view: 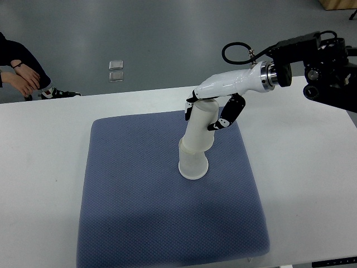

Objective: Stack paper cups
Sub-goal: 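Lower the held cup onto the cup on the pad, nesting it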

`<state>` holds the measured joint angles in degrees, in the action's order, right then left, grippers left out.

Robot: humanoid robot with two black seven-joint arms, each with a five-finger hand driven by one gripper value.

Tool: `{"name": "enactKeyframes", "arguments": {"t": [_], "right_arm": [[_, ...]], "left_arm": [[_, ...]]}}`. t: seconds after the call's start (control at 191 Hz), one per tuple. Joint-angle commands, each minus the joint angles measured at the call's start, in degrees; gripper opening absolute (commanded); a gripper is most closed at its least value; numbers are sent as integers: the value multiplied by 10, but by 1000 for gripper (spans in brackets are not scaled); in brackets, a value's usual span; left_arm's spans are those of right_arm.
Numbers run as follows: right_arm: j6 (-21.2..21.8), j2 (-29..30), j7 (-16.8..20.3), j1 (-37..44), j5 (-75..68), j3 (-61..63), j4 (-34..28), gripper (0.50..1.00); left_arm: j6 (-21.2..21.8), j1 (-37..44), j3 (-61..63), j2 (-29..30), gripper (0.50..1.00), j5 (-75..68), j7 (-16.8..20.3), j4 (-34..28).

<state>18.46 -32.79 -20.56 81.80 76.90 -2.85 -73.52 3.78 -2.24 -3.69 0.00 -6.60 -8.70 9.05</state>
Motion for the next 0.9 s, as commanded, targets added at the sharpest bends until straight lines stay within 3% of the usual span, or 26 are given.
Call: {"name": "enactKeyframes", "arguments": {"t": [0.0,0.897], "right_arm": [[1,-1,0,6,-2,0,0,643],[-11,-2,0,-5,-3,1,-6,643]], "left_arm": [[0,0,0,0,1000,0,0,0],[0,0,0,0,1000,0,0,0]]}}
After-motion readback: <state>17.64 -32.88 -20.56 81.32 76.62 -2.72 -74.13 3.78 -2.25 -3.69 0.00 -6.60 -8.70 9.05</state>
